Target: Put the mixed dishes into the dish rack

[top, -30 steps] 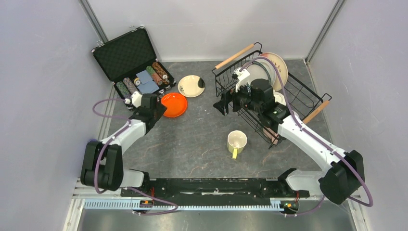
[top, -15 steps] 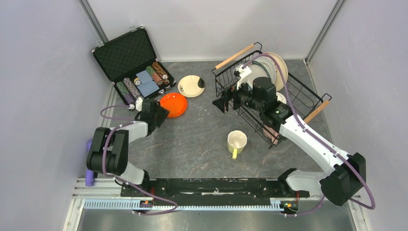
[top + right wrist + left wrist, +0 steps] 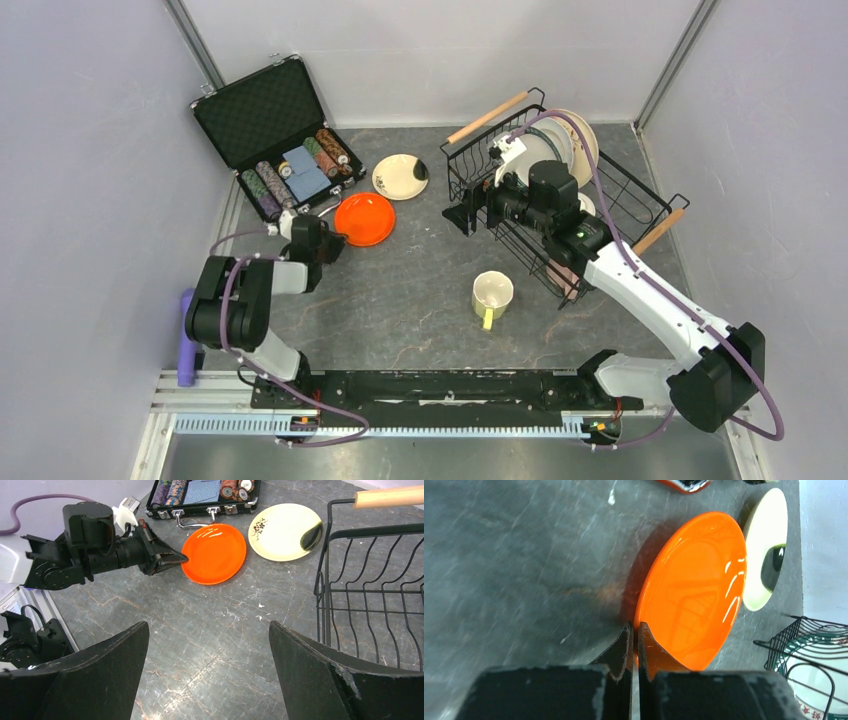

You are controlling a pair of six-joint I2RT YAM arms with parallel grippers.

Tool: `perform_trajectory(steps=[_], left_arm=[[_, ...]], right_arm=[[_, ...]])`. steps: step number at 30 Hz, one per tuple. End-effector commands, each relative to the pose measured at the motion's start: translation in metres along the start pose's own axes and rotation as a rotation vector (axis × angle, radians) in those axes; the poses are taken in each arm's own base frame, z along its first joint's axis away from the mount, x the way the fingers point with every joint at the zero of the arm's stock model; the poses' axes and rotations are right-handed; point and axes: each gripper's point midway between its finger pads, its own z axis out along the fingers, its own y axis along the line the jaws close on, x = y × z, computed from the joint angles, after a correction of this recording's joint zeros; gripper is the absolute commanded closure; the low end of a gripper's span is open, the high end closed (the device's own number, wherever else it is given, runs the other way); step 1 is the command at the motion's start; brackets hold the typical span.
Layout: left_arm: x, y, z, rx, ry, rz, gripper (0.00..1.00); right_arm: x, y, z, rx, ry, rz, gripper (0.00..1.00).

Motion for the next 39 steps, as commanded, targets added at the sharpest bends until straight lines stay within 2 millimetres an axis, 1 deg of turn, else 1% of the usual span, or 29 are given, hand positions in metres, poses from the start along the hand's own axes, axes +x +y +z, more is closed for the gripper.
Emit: perform_trajectory(steps=[1,2,5,7,8,11,13,15,18,20,21,23,27,30,31,32,33,34,35,36,37,39], left_arm=[[-0.017,-0.022,-0.029,0.116,-0.072,0.041,0.98],[-0.021,-0.025,-0.037,0.116,-0.08,0.057,0.98],[-0.031,-0.042,-0.068,0.174,-0.106,0.097,0.98],[-0.033,-0.062,-0.093,0.29,-0.116,0.106,0.98],[-0.031,-0.077,-0.109,0.382,-0.114,0.113,0.98],[-0.031,-0.097,-0.142,0.498,-0.112,0.135,0.98],[-0.029,-0.115,-0.164,0.599,-0.1,0.17,0.98],[-0.024,-0.135,-0.185,0.725,-0.073,0.196,0.98],[-0.014,-0.158,-0.208,0.871,-0.021,0.216,0.98],[-0.008,-0.169,-0.218,0.928,0.008,0.241,0.98],[-0.006,-0.172,-0.222,0.948,0.014,0.251,0.98],[-0.001,-0.179,-0.231,0.987,0.019,0.274,0.98],[0.008,-0.188,-0.241,1.03,0.037,0.304,0.98],[0.014,-0.191,-0.244,1.043,0.06,0.315,0.98],[0.014,-0.191,-0.244,1.046,0.062,0.314,0.98],[0.015,-0.191,-0.245,1.05,0.064,0.316,0.98],[0.016,-0.192,-0.246,1.056,0.067,0.319,0.98],[0.016,-0.192,-0.246,1.057,0.071,0.32,0.98],[0.016,-0.192,-0.246,1.056,0.072,0.32,0.98],[0.016,-0.192,-0.245,1.055,0.073,0.321,0.98],[0.017,-0.192,-0.244,1.051,0.075,0.322,0.98],[0.017,-0.191,-0.242,1.046,0.075,0.325,0.98]], right_arm=[[-0.025,0.016,-0.008,-0.045,-0.051,-0.008,0.05],[-0.023,0.017,-0.008,-0.054,-0.045,-0.004,0.05],[-0.016,0.021,-0.003,-0.084,-0.022,0.018,0.04],[-0.015,0.026,-0.001,-0.112,-0.018,0.035,0.04],[-0.015,0.027,0.0,-0.121,-0.019,0.042,0.04],[-0.019,0.03,0.0,-0.13,-0.034,0.074,0.04],[-0.023,0.033,0.0,-0.138,-0.048,0.099,0.04],[-0.027,0.037,0.001,-0.155,-0.063,0.13,0.06],[-0.037,0.049,0.002,-0.224,-0.102,0.17,0.19],[-0.042,0.056,0.003,-0.264,-0.118,0.199,0.26],[-0.045,0.059,0.003,-0.279,-0.127,0.208,0.33],[-0.044,0.059,0.009,-0.267,-0.112,0.215,0.41],[-0.035,0.057,0.022,-0.219,-0.063,0.204,0.41],[-0.032,0.053,0.027,-0.193,-0.059,0.214,0.42],[-0.032,0.051,0.028,-0.183,-0.063,0.214,0.43],[-0.033,0.05,0.028,-0.177,-0.07,0.214,0.49],[-0.034,0.049,0.028,-0.174,-0.078,0.212,0.6],[-0.034,0.049,0.028,-0.172,-0.08,0.212,0.72],[-0.035,0.049,0.028,-0.17,-0.084,0.211,0.81],[-0.036,0.049,0.027,-0.169,-0.087,0.211,0.86],[-0.037,0.048,0.026,-0.165,-0.091,0.208,0.89],[-0.039,0.046,0.024,-0.147,-0.101,0.197,1.0]])
